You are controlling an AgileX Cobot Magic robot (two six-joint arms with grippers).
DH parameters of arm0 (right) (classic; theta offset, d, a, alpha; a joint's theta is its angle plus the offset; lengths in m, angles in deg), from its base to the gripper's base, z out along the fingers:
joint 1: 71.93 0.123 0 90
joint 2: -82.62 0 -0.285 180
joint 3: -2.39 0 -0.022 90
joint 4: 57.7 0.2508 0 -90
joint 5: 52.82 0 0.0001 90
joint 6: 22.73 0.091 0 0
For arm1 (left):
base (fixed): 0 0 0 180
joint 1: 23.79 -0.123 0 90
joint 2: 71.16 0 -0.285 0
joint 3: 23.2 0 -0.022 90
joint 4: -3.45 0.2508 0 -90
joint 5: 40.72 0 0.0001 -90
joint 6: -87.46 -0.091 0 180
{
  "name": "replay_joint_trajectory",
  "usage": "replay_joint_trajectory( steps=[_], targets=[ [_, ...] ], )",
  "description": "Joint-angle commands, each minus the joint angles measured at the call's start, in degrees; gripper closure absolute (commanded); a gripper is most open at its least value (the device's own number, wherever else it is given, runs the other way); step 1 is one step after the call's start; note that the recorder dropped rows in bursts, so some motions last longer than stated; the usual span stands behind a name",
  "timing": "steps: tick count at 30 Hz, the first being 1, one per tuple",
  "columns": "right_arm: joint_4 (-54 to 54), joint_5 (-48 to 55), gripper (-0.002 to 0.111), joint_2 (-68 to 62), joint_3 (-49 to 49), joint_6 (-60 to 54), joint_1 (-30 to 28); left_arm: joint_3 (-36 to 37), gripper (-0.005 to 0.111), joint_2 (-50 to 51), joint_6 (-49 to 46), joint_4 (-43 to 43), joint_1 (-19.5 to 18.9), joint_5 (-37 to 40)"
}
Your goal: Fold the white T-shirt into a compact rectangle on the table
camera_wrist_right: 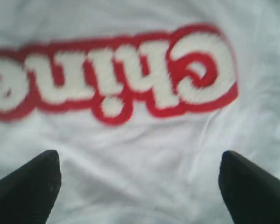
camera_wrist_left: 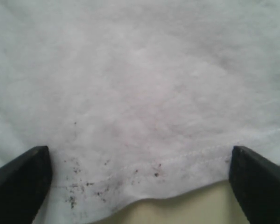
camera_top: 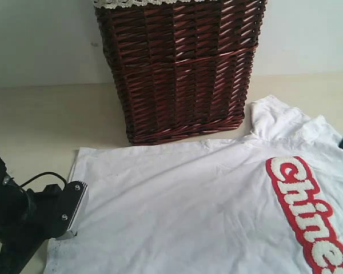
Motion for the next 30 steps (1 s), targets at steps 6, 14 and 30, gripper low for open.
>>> replay_joint_trajectory(
  steps=[6,14,30],
  targets=[
    [-15.99,0.41,0.022,-6.70,-5.11,-4.04,-5.56,0.92,0.002,1.92,0.75,1.02,0.15,0.59],
    [-20.39,1.91,0.022,-11.13,-7.68,-3.95,-4.16,0.92,0.002,1.92,0.75,1.02,0.15,0.59],
    [-19.35,-4.54,0.022,-22.24,-7.41,-3.95,-4.16,0.92,0.002,1.92,0.75,1.02,0.15,0.59]
  ],
)
